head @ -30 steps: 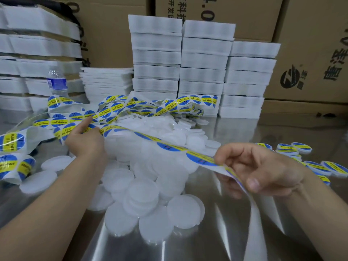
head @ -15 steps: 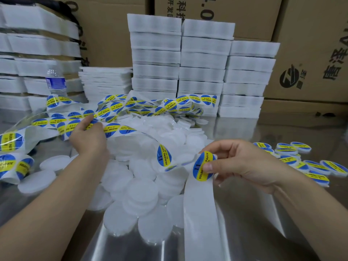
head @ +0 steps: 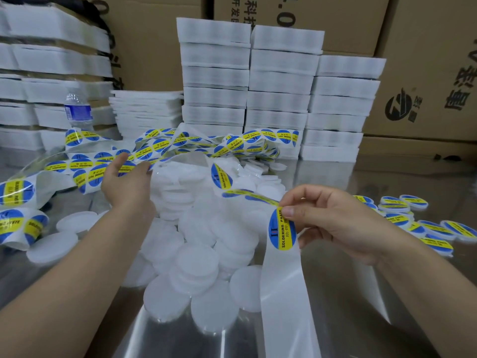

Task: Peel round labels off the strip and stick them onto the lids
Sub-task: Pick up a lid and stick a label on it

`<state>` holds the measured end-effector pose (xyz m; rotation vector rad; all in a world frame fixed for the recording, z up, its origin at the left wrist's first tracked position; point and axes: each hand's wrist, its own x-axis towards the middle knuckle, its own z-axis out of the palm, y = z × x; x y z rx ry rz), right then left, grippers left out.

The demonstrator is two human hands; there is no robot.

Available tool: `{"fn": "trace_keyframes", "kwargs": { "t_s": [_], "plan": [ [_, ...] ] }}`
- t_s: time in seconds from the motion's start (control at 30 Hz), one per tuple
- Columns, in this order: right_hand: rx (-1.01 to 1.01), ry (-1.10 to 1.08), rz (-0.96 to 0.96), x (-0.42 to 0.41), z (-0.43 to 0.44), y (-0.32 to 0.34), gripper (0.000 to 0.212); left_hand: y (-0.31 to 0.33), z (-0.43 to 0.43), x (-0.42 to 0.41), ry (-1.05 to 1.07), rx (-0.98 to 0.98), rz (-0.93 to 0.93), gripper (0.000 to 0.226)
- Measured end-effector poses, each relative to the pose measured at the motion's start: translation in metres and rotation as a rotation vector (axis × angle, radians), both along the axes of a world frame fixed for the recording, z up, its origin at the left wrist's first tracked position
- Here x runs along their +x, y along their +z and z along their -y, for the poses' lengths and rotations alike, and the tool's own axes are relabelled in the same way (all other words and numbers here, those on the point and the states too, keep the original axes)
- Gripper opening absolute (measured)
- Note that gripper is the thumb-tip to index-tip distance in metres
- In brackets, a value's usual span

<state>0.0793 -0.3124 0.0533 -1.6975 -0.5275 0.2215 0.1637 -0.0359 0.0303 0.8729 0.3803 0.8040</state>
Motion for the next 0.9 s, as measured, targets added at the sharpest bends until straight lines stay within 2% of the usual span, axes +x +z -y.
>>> {"fn": "trace_keyframes", "kwargs": {
  "t_s": [0.1, 0.2, 0.27, 0.33, 0.4, 0.5, 0.6, 0.73, 0.9],
  "plan": [
    [-0.001, 0.017, 0.001, -0.001, -0.001, -0.002, 0.008, 0.008, 0.005, -0.005, -0.044, -0.028, 0.035, 0.028],
    [-0.007, 0.025, -0.002, -0.001, -0.003, -0.004, 0.008, 0.015, 0.015, -0.012, -0.213, -0.009, 0.064, 0.007],
    [-0.021, 0.045, -0.004, -0.001, -0.004, -0.005, 0.008, 0.015, 0.022, -0.015, -0.328, 0.075, 0.077, 0.020],
    [-0.046, 0.094, -0.009, -0.001, -0.003, -0.005, 0.002, 0.012, 0.026, -0.015, -0.389, 0.151, 0.077, 0.052],
    [-0.101, 0.185, -0.023, -0.002, 0.000, -0.004, 0.009, 0.009, 0.026, -0.013, -0.378, 0.158, 0.049, 0.066],
    [-0.231, 0.376, -0.047, -0.005, 0.006, -0.001, 0.018, 0.007, 0.020, -0.008, -0.312, 0.099, 0.003, 0.061],
    [-0.356, 0.491, -0.022, -0.007, 0.008, 0.000, 0.018, 0.007, 0.013, -0.007, -0.195, 0.077, -0.069, 0.078],
    [-0.418, 0.532, -0.003, -0.005, 0.013, 0.003, 0.011, 0.006, 0.003, -0.004, -0.093, 0.013, -0.052, 0.056],
    [-0.325, 0.696, -0.048, -0.004, 0.028, 0.009, 0.013, 0.005, 0.003, -0.004, -0.096, 0.028, -0.069, 0.047]
  ]
}}
